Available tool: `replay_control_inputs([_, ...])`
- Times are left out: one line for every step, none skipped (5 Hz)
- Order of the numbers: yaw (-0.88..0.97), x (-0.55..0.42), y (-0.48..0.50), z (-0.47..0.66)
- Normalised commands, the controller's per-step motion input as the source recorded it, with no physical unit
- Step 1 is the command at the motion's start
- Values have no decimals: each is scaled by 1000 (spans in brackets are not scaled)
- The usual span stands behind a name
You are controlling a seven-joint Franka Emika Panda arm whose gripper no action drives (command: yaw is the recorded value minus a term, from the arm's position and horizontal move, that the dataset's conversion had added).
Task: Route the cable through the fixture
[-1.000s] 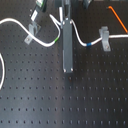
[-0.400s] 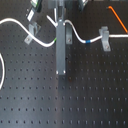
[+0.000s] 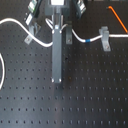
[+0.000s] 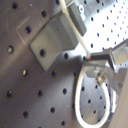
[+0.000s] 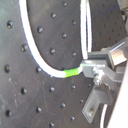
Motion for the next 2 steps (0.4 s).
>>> replay_control_inputs([143, -214, 65, 200])
replay_control_inputs([114, -194, 62, 338])
